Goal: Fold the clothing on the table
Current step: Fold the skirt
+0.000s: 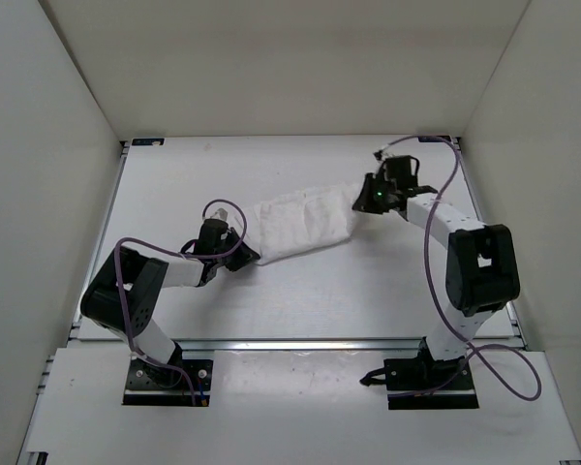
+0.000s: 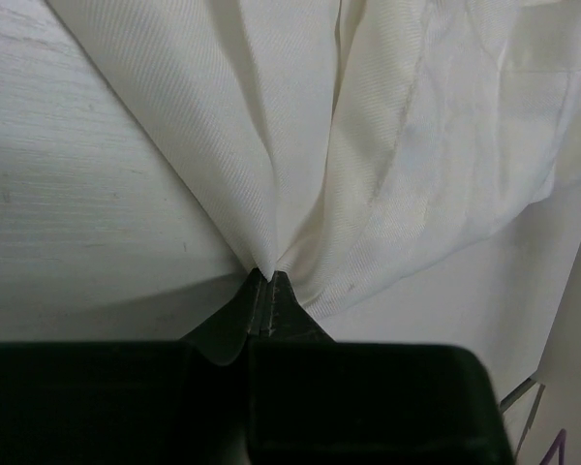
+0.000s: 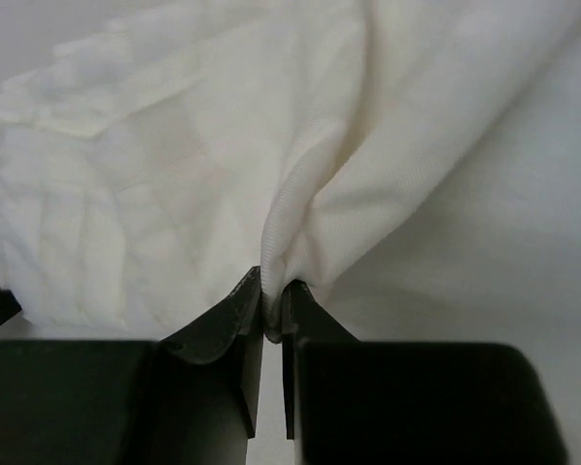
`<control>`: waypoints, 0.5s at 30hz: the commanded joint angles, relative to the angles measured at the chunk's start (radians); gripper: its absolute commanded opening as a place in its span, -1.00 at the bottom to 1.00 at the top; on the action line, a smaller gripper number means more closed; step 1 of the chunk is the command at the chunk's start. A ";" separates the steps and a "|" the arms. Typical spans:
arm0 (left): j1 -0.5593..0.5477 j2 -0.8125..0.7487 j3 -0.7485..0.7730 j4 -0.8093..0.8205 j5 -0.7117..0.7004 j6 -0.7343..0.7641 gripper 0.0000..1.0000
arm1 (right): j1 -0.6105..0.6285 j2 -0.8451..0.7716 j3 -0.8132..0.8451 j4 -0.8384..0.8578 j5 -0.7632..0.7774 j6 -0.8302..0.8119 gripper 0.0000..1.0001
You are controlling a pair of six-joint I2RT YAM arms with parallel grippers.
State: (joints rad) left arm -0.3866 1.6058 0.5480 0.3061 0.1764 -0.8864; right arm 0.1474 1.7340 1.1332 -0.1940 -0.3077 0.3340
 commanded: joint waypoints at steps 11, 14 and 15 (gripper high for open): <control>0.006 -0.003 0.012 0.018 0.029 0.006 -1.00 | 0.555 0.074 0.191 0.004 0.153 -0.145 -0.99; 0.005 0.000 0.015 0.014 0.028 0.004 -1.00 | 0.596 0.146 0.217 -0.009 0.121 -0.139 -1.00; 0.012 -0.006 0.015 0.016 0.031 0.007 -1.00 | 0.610 0.169 0.230 -0.022 0.121 -0.145 -1.00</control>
State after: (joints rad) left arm -0.3828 1.6157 0.5480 0.3248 0.1947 -0.8886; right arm 0.7471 1.8523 1.3167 -0.2127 -0.1787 0.1982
